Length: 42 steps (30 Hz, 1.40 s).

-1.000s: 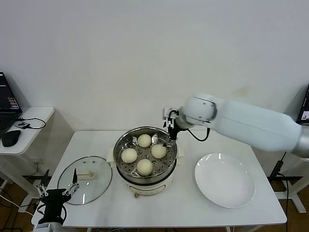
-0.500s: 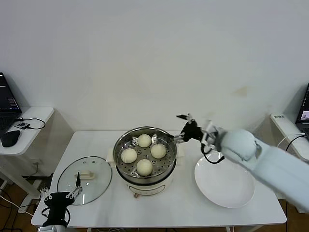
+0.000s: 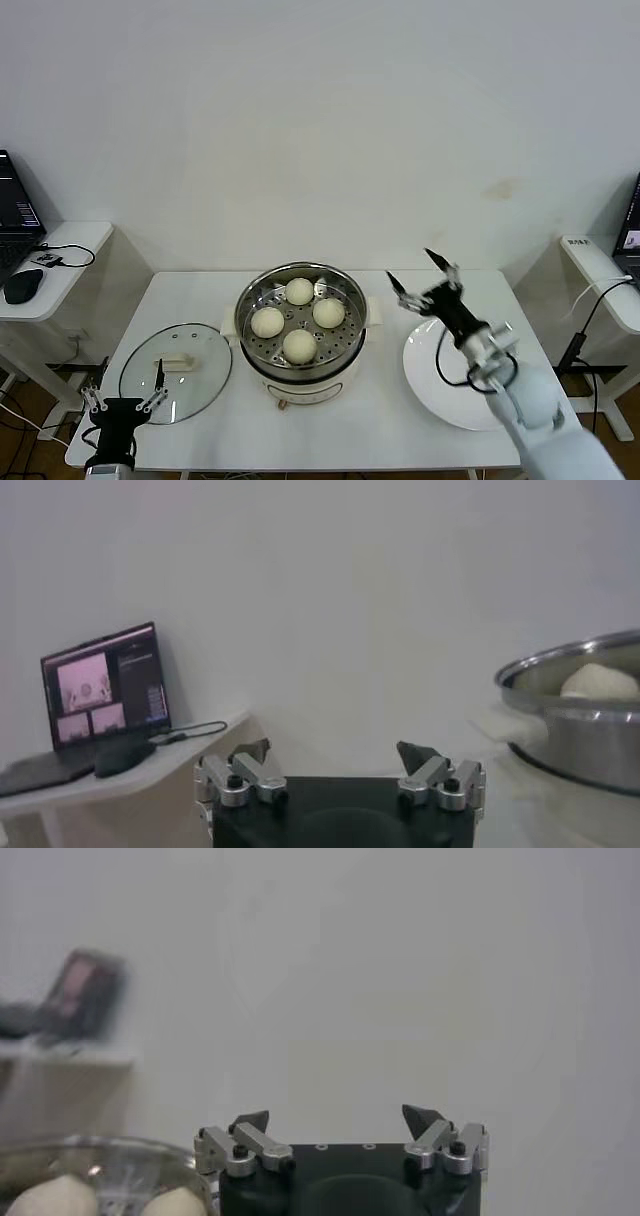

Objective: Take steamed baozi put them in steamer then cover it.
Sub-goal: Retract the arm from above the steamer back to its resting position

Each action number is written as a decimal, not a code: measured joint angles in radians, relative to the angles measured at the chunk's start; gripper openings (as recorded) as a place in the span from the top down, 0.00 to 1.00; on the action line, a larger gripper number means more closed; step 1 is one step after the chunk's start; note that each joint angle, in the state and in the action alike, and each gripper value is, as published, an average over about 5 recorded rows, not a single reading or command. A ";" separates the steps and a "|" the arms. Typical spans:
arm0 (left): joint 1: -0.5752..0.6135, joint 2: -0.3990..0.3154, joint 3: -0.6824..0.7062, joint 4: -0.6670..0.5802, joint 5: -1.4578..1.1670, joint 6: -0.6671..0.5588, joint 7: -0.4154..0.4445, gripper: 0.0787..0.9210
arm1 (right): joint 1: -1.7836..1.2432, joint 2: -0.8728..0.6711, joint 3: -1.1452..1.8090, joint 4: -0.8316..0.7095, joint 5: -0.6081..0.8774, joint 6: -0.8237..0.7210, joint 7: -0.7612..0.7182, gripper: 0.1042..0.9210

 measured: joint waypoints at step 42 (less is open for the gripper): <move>-0.318 0.239 0.068 0.521 1.050 -0.110 0.065 0.12 | -0.490 0.456 0.585 0.101 -0.133 0.100 0.069 0.12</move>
